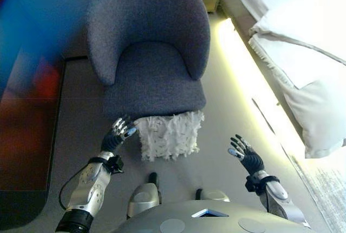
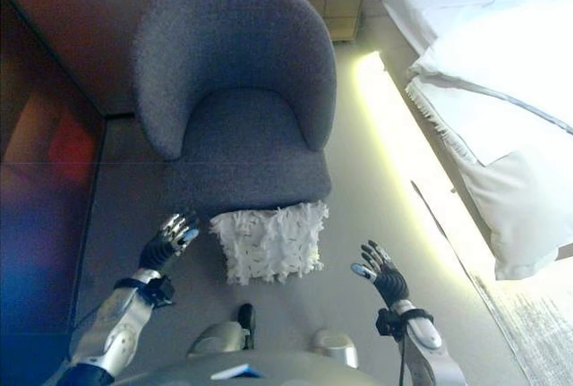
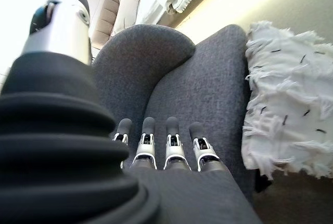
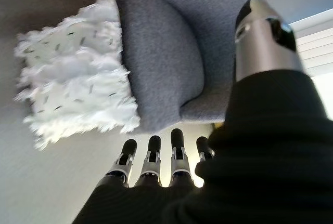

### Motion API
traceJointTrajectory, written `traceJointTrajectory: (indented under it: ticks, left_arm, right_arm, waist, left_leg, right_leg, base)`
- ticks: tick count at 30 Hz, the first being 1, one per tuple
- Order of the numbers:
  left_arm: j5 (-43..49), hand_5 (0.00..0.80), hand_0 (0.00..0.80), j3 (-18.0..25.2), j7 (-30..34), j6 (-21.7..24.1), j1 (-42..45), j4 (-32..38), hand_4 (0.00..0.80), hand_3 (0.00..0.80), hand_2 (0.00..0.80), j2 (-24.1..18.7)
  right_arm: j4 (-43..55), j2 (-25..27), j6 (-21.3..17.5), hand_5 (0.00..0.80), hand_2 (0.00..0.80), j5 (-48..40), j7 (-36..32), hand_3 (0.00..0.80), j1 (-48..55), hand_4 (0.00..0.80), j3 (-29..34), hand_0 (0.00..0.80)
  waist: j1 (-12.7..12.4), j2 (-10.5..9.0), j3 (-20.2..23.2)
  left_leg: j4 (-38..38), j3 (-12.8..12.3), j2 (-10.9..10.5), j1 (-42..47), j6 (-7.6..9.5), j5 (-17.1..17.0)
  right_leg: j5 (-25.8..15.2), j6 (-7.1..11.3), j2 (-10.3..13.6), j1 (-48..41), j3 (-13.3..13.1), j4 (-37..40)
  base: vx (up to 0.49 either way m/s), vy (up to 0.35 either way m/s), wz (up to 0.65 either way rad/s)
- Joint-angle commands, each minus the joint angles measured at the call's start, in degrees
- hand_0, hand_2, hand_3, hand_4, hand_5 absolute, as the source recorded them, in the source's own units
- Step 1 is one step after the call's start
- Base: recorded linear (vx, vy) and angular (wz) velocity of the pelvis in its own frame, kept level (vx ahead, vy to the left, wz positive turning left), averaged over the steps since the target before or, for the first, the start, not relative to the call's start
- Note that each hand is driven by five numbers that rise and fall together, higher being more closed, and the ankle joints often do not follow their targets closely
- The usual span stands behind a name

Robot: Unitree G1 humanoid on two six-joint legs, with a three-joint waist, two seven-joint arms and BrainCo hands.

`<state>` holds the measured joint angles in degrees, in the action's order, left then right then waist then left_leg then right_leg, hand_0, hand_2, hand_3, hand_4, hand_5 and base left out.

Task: Pick up the cushion and take it to the sofa

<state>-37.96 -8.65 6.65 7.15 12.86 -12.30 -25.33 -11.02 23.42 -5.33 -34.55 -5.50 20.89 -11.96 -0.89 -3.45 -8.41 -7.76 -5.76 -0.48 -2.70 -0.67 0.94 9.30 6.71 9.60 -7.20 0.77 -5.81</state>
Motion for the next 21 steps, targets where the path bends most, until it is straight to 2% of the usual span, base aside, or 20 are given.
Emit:
traceJointTrajectory:
  ticks: [1,5,8,11,12,15,16,17,18,19,21]
  left_arm:
    - [-1.0,0.0,0.0,0.5,0.0,4.0,0.2,4.8,0.0,0.0,0.0,-2.1]
    - [-0.3,0.0,0.0,1.2,0.0,2.5,0.5,6.0,0.0,0.0,0.0,-2.8]
    - [0.8,0.0,0.0,1.1,0.6,1.2,0.3,7.0,0.0,0.0,0.0,-3.0]
    - [1.4,0.0,0.0,1.3,0.7,-0.4,1.0,8.0,0.0,0.0,0.0,-3.1]
    - [1.4,0.0,0.0,1.4,0.5,-0.7,1.0,7.9,0.0,0.0,0.0,-3.0]
    - [0.7,0.0,0.0,2.0,0.8,-1.4,1.2,7.8,0.0,0.0,0.0,-3.0]
    - [0.3,0.0,0.0,2.1,0.6,-1.4,1.5,7.7,0.0,0.0,0.0,-3.1]
    - [0.1,0.0,0.0,2.1,0.3,-1.5,1.5,7.6,0.0,0.0,0.0,-3.2]
    - [0.0,0.0,0.0,1.7,-0.5,-1.2,1.3,7.4,0.0,0.0,0.0,-3.1]
    - [-0.1,0.0,0.0,1.4,-0.8,-0.9,1.3,7.3,0.0,0.0,0.0,-3.1]
    - [0.0,0.0,0.0,0.9,-1.4,-0.4,1.3,7.3,0.0,0.0,0.0,-3.1]
  right_arm:
    - [4.8,1.0,-1.2,0.0,0.0,-1.4,0.4,0.0,-0.9,0.0,-0.2,0.0]
    - [4.5,-0.3,-1.7,0.0,0.0,-3.5,1.4,0.0,-0.7,0.0,0.0,0.0]
    - [3.4,-1.9,-3.5,0.0,0.0,-3.7,2.7,0.0,-0.4,0.0,-0.1,0.0]
    - [4.1,-2.3,-3.6,0.0,0.0,-3.0,4.7,0.0,0.6,0.0,-0.4,0.0]
    - [4.1,-2.3,-3.5,0.0,0.0,-2.6,4.6,0.0,0.9,0.0,-0.5,0.0]
    - [3.3,-2.5,-3.7,0.0,0.0,-1.9,3.8,0.0,1.7,0.0,-0.4,0.0]
    - [2.6,-2.5,-4.0,0.0,0.0,-1.8,3.2,0.0,2.0,0.0,-0.1,0.0]
    - [2.1,-2.5,-4.2,0.0,0.0,-2.0,2.9,0.0,2.0,0.0,0.0,0.0]
    - [1.2,-2.6,-4.6,0.0,0.0,-2.3,2.4,0.0,1.7,0.0,0.1,0.0]
    - [0.9,-2.6,-4.6,0.0,0.0,-2.5,2.3,0.0,1.6,0.0,0.1,0.0]
    - [0.9,-2.3,-4.1,0.0,0.0,-3.1,2.2,0.0,1.5,0.0,0.2,0.0]
  waist:
    - [-1.3,-0.64,2.9]
    - [-2.1,-1.48,4.6]
    - [-2.2,-0.71,5.5]
    - [-2.0,0.26,5.2]
    - [-1.8,0.57,5.1]
    - [-1.5,0.99,4.4]
    - [-1.2,0.88,4.0]
    - [-1.0,0.9,3.7]
    - [-0.6,0.11,3.3]
    - [-0.2,-0.36,3.0]
    - [0.6,-1.2,2.8]
  left_leg:
    - [-1.3,2.4,3.4,-9.9,0.65,-2.9]
    - [-2.7,1.6,0.5,-8.5,3.5,0.1]
    - [-1.7,1.0,-2.0,-5.3,6.36,2.3]
    - [-1.6,0.9,-4.0,-1.6,7.76,4.9]
    - [-1.6,0.5,-4.1,-0.7,7.92,5.3]
    - [-1.7,-0.1,-3.8,0.9,7.36,6.1]
    - [-1.8,0.3,-3.8,1.6,6.95,6.9]
    - [-2.0,0.8,-3.7,2.0,6.65,7.4]
    - [-2.6,0.7,-4.0,1.8,6.38,7.5]
    - [-3.0,0.9,-4.4,2.2,6.21,8.5]
    - [-3.7,1.6,-4.8,2.9,5.65,10.3]
  right_leg:
    - [-2.2,0.44,0.8,-1.4,4.7,-8.6]
    - [-8.4,0.78,4.2,-1.0,5.5,-14.5]
    - [-13.0,0.35,7.1,3.3,6.0,-27.1]
    - [-14.6,0.45,9.4,10.7,4.9,-39.7]
    - [-14.6,0.04,10.0,12.6,5.3,-40.0]
    - [-13.4,-0.71,9.7,15.5,7.2,-31.0]
    - [-14.0,-0.21,9.3,16.5,7.5,-24.1]
    - [-14.3,0.17,8.9,16.5,7.6,-20.4]
    - [-17.9,0.88,9.2,17.0,8.2,-12.1]
    - [-20.0,1.93,9.4,17.3,8.1,-8.2]
    - [-21.9,3.62,9.0,18.5,6.9,0.0]
  base:
    - [0.387,0.173,-0.07]
    - [0.395,0.168,-0.01]
    - [0.377,0.23,-0.06]
    - [0.318,0.217,0.04]
    - [0.237,0.105,0.01]
    - [0.297,-0.063,-0.12]
    - [0.271,-0.169,-0.2]
    - [0.263,-0.227,-0.2]
    - [0.207,-0.194,-0.13]
    - [0.227,-0.198,-0.07]
    - [0.327,-0.155,0.02]
